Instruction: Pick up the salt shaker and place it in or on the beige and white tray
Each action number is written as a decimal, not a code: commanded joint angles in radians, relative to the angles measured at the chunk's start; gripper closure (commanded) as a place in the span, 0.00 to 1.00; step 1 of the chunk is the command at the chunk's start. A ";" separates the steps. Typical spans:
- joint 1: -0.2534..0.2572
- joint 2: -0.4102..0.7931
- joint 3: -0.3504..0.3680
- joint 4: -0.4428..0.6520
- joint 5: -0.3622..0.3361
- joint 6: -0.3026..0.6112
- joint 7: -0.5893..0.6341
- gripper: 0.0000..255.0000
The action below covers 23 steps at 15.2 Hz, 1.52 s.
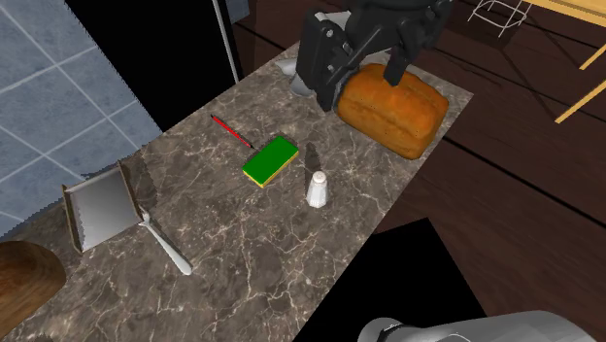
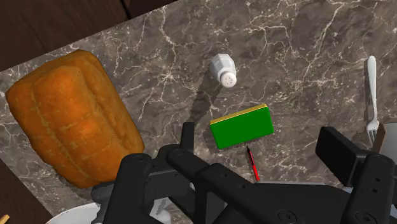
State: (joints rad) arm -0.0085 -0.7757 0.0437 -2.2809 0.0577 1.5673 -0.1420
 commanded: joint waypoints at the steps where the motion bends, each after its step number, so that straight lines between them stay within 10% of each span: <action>1: 0.000 0.000 0.000 0.000 0.000 0.000 0.000 0.00; 23: 0.006 0.222 0.050 -0.481 0.099 0.651 0.065 0.00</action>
State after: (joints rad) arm -0.0043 -0.5614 0.0911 -2.7520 0.1542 2.1993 -0.0773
